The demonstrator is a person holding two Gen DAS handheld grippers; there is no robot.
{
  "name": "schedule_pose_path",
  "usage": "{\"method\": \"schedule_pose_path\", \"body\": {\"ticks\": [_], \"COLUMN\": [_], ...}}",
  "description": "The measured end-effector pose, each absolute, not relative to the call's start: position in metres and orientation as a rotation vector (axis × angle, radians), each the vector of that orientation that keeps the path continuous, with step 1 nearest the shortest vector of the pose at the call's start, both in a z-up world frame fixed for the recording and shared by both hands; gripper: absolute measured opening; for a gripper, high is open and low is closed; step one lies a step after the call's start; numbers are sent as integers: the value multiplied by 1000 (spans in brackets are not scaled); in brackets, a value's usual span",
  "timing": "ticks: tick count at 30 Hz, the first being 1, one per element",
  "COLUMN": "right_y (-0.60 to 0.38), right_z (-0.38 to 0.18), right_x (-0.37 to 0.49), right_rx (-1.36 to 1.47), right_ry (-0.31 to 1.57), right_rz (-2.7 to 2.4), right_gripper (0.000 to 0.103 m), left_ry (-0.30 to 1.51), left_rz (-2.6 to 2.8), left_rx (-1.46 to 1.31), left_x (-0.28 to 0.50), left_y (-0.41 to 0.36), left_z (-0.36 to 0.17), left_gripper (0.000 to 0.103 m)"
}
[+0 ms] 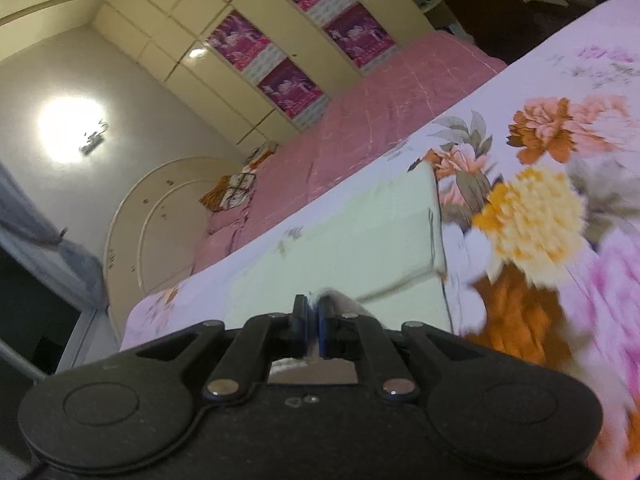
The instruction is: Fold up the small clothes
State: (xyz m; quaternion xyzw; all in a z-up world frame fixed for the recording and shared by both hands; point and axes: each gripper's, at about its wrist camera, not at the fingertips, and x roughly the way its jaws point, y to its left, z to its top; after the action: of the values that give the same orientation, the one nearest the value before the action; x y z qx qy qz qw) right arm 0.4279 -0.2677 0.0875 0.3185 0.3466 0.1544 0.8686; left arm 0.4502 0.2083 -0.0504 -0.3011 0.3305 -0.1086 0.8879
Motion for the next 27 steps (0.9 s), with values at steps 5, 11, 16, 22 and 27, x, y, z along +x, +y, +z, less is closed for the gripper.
{"method": "schedule_pose_path", "body": {"ticks": [5,11,16,22,27], "right_y": [-271,-281,-283,-280,-286], "right_z": [56,14,-9,-20,-12], "right_x": [496,563,594,602,590], "right_rx": [700,823,886,877,859], "right_ry": [742,775,788,723,628], "right_rz": [281,244,238,231,241], "right_gripper": [6,6,6,28,56], "left_ry": [713,750,737,669,531], "left_rz": [-229,-244,-263,-291,-233], "left_rx": [-607,-577,-575,-610,-543], "left_x": [529,591,612,610,590], "left_y": [209,198,193,190,190], "left_z": [-71,-93,-109,-117,-104], "left_gripper": [3,3,3,4,103]}}
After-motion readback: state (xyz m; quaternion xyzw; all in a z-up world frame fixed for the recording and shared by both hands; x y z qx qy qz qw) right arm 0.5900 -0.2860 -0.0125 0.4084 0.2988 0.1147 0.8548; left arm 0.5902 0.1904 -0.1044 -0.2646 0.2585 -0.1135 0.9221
